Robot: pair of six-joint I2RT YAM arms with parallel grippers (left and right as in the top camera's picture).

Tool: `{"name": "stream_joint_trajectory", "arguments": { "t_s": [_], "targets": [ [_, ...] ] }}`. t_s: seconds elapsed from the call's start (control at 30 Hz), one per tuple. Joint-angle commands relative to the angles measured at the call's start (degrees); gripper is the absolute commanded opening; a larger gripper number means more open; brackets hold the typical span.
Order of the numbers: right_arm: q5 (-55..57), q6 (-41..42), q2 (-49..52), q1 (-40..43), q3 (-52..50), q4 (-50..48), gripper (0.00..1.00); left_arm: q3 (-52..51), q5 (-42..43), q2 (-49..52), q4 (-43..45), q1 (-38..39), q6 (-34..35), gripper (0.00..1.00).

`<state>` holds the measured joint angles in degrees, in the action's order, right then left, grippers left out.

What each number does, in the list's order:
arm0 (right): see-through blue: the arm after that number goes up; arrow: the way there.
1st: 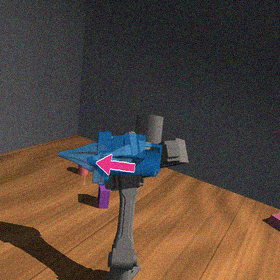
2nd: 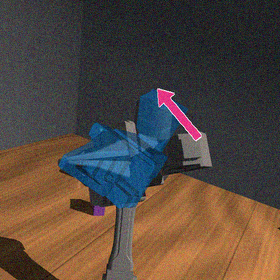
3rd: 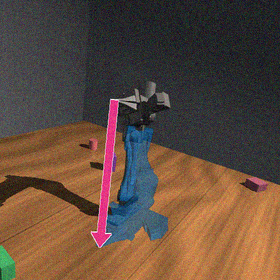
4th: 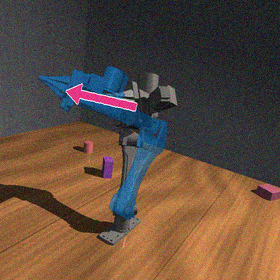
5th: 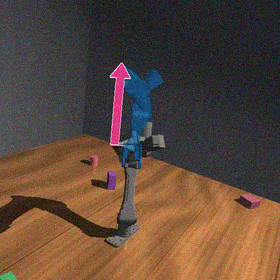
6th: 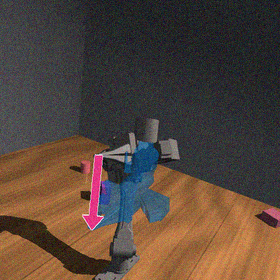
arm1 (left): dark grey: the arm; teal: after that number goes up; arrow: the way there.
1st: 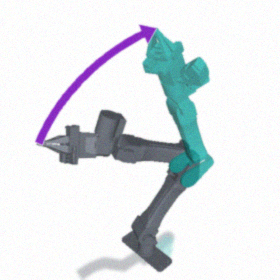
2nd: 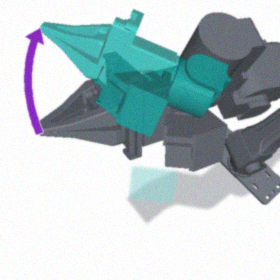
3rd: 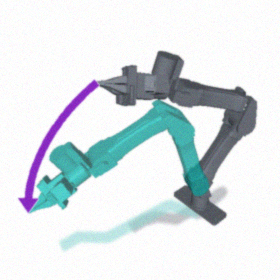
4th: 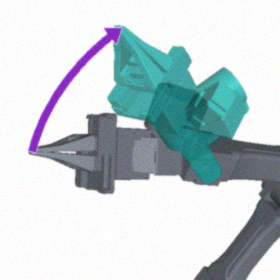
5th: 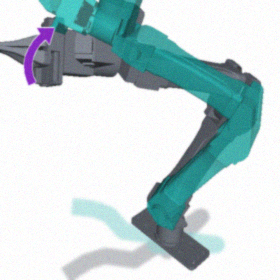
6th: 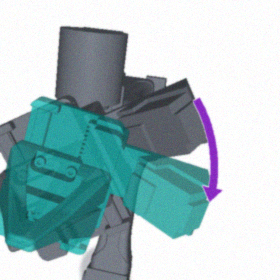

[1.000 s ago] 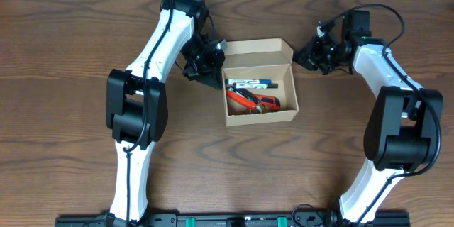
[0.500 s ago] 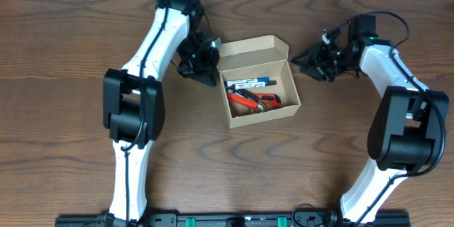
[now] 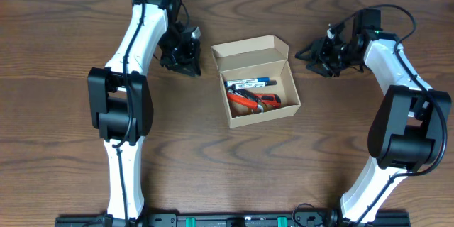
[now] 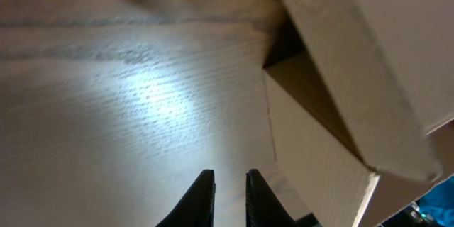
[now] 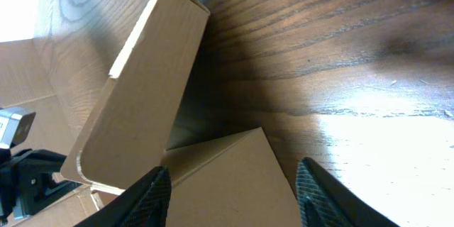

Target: Pack container

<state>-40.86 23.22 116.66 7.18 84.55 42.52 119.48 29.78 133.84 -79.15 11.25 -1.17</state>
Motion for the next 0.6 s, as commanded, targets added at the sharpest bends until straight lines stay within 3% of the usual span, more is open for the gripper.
{"name": "stream_joint_trajectory", "arguments": {
  "t_s": [0.0,0.07,0.1,0.23,0.57],
  "targets": [
    [0.09,0.15,0.61,-0.13,1.60,0.44,0.47,0.15,-0.15,0.35,1.01,1.49,1.64,0.14],
    [0.13,0.55,0.61,-0.13,1.70,0.31,0.44,0.15,-0.13,0.35,1.49,2.05,2.08,0.12],
    [0.13,0.57,0.61,-0.13,1.75,0.17,0.39,0.15,-0.15,0.35,1.64,2.34,2.73,0.06],
    [0.24,1.27,0.61,-0.09,1.75,-0.87,0.02,0.13,-0.11,0.46,2.34,2.71,4.55,0.06],
    [0.07,7.61,0.70,-0.02,2.62,-6.78,0.02,0.13,1.79,0.46,1.55,2.71,5.03,0.06]
  ]
}}
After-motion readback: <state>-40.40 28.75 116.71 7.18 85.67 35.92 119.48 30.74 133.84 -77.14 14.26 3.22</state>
